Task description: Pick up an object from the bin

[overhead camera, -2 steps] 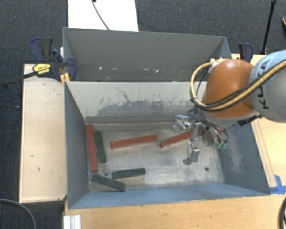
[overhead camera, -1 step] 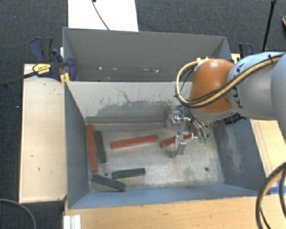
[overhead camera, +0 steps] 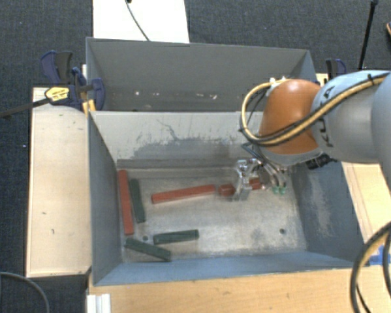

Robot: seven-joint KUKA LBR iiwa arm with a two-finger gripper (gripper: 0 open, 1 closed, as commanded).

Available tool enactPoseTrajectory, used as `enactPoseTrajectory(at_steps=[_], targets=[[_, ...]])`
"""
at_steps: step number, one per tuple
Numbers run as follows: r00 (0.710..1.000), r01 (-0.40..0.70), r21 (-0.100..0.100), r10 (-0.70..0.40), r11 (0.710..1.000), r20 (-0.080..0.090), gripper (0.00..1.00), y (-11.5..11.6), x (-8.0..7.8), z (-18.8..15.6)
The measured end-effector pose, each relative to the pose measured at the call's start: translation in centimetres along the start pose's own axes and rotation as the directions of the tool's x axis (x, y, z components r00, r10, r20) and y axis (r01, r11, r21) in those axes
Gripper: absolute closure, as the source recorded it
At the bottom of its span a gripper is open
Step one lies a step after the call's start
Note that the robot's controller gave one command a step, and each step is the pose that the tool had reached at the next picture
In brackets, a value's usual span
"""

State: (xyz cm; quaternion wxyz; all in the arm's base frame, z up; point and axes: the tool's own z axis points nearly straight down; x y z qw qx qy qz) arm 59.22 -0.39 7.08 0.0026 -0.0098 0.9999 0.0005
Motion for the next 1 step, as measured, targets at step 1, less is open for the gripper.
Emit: enactPoseTrajectory(at_steps=[1], targets=[[0.941, 0.338, 0.003, -0.338, 0.941, 0.004, 1.00, -2.00, 0.60, -14.95]])
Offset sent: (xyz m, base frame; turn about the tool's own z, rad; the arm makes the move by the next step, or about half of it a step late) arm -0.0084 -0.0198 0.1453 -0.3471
